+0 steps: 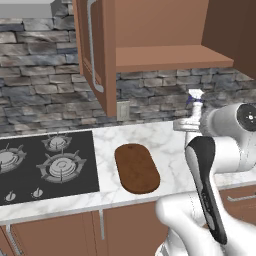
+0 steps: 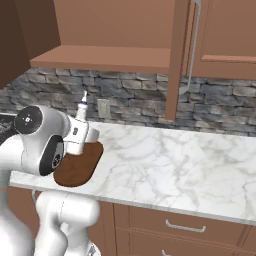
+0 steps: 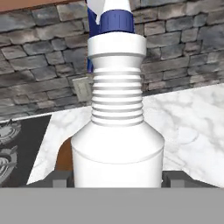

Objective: Grab the spray bottle from the cabinet, then place it next to the cutting board for sanitizing. Then grab the dish brush from the countertop next to the sink and place it next to the cutting board.

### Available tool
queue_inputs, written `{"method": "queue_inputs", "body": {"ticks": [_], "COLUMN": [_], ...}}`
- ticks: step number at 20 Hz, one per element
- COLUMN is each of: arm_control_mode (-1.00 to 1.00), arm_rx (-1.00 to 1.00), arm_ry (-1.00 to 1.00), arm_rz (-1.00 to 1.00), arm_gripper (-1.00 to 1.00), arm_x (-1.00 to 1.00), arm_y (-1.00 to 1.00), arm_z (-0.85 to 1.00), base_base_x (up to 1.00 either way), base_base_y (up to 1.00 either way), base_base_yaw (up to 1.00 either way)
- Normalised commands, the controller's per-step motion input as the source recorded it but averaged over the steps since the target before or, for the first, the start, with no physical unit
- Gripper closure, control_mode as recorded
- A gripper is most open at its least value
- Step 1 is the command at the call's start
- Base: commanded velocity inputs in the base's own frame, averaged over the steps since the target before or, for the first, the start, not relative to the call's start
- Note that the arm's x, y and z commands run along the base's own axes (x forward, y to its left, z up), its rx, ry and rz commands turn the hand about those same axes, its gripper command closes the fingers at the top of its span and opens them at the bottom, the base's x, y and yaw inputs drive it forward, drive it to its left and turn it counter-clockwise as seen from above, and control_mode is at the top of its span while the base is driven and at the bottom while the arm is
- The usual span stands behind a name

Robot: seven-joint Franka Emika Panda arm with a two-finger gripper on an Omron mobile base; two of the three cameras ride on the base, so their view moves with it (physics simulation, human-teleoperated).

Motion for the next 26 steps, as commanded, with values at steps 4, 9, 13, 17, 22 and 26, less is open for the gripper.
{"method": "queue_inputs", "body": {"ticks": [4, 9, 13, 17, 22, 26], "arm_control_mode": [-1.00, -1.00, -1.00, -1.00, -1.00, -1.00], "arm_rx": [0.02, 0.03, 0.02, 0.04, 0.03, 0.00], "arm_ry": [-0.12, -0.19, -0.07, -0.06, -0.04, 0.00], "arm_rz": [0.47, 0.47, 0.40, 0.39, 0.31, 0.11], "arm_gripper": [1.00, 1.00, 1.00, 1.00, 1.00, 1.00], "arm_x": [0.79, 0.81, 0.68, 0.64, 0.40, 0.31], "arm_y": [-0.21, -0.02, -0.01, -0.10, -0.24, -0.16], "arm_z": [-0.89, -0.69, -0.52, -0.46, -0.14, 0.00], "base_base_x": [0.00, 0.00, 0.00, 0.00, 0.00, 0.00], "base_base_y": [0.00, 0.00, 0.00, 0.00, 0.00, 0.00], "base_base_yaw": [0.00, 0.00, 0.00, 0.00, 0.00, 0.00]}}
